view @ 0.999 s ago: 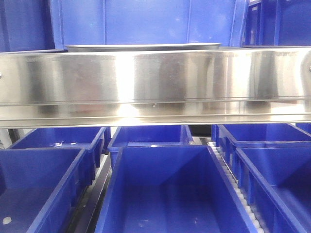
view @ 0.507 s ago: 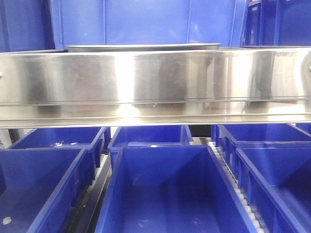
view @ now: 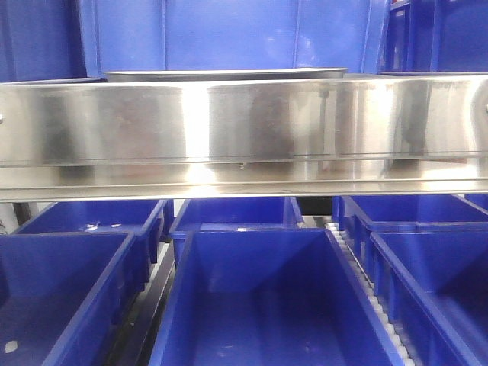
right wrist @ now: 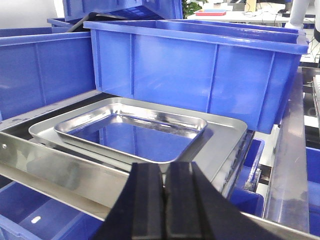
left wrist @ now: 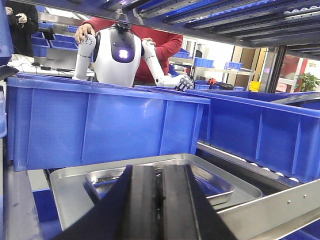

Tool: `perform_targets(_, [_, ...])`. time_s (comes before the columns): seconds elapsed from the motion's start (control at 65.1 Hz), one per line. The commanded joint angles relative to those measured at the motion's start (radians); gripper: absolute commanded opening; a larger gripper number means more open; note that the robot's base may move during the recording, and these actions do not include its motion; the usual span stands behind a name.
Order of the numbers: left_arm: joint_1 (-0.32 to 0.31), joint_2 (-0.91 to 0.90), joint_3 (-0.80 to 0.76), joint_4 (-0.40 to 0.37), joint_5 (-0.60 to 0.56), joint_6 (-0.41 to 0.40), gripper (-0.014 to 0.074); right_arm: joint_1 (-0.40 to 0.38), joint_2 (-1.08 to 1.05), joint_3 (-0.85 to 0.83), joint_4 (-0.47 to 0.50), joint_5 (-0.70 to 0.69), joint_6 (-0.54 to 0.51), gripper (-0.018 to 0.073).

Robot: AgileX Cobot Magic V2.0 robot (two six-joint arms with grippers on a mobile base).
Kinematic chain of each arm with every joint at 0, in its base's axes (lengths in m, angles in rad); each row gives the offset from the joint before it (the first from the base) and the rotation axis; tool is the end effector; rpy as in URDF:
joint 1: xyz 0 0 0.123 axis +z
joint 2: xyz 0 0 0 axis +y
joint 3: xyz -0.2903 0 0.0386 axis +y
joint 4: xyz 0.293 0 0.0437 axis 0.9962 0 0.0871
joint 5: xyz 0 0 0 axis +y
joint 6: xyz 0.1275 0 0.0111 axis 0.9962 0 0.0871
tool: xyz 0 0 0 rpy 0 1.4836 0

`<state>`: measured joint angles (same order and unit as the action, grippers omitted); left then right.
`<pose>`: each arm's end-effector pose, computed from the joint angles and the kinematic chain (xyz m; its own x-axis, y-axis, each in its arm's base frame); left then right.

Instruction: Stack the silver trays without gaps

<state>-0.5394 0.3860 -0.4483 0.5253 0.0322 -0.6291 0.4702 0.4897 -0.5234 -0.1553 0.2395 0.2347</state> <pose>0.1404 -0.0816 0.3454 0.0516 -0.1519 -0.9870 0.5079 0.8550 -0.1050 0.1629 0.0775 0.3323 -0.1378 0.0237 -0.9902 -0.4102 0.9086 0.0789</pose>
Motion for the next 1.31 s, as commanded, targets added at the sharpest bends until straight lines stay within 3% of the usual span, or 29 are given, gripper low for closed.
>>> perform_targets(0.0, [-0.003,-0.005,0.0,0.004,-0.011,0.002,-0.0013,0.002,-0.008,0.002,-0.007,-0.024,-0.002,-0.0079])
perform_targets(0.108, [-0.003,-0.005,0.0,0.004,-0.011,0.002,-0.0013,0.002,-0.008,0.006,-0.007,-0.048,-0.002,-0.0079])
perform_targets(0.231, [-0.003,-0.005,0.0,0.004,-0.011,0.002,-0.0013,-0.052,-0.036,0.073,0.003,-0.197,-0.002,-0.0079])
perform_targets(0.353, [-0.003,-0.005,0.0,0.004,-0.011,0.002,-0.0013,-0.211,-0.116,0.213,0.028,-0.372,-0.055,-0.0079])
perform_targets(0.461, [-0.003,-0.005,0.0,0.004,-0.011,0.002,-0.0013,-0.348,-0.21,0.326,0.095,-0.371,-0.164,-0.0079])
perform_targets(0.584, [-0.003,-0.005,0.0,0.004,-0.011,0.002,-0.0013,-0.442,-0.328,0.431,0.095,-0.364,-0.172,-0.0079])
perform_targets(0.83, [-0.003,-0.005,0.0,0.004,-0.011,0.002,-0.0013,-0.464,-0.49,0.523,0.141,-0.195,-0.172,-0.0079])
perform_targets(1.291, [-0.003,-0.005,0.0,0.004,-0.011,0.002,-0.0013,-0.464,-0.49,0.523,0.141,-0.188,-0.172,-0.0079])
